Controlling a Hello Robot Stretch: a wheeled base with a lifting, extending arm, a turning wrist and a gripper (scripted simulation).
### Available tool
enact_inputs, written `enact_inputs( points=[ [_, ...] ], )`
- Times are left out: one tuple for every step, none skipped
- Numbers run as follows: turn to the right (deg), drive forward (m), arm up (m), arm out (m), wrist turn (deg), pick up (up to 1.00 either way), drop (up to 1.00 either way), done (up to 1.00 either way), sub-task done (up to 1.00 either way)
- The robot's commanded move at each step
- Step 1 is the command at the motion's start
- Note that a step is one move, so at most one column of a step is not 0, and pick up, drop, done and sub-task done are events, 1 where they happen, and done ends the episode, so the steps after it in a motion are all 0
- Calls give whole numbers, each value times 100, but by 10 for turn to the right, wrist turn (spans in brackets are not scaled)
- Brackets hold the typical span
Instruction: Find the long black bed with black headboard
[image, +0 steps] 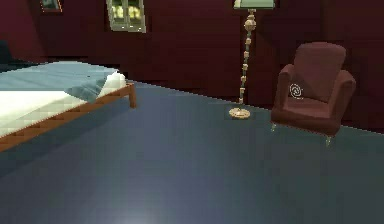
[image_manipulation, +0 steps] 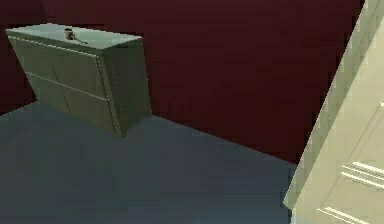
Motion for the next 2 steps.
enact_inputs(
  points=[
    [-30,0,0,0,0,0,0,0,0],
    [450,0,0,0,0,0,0,0,0]
  ],
)
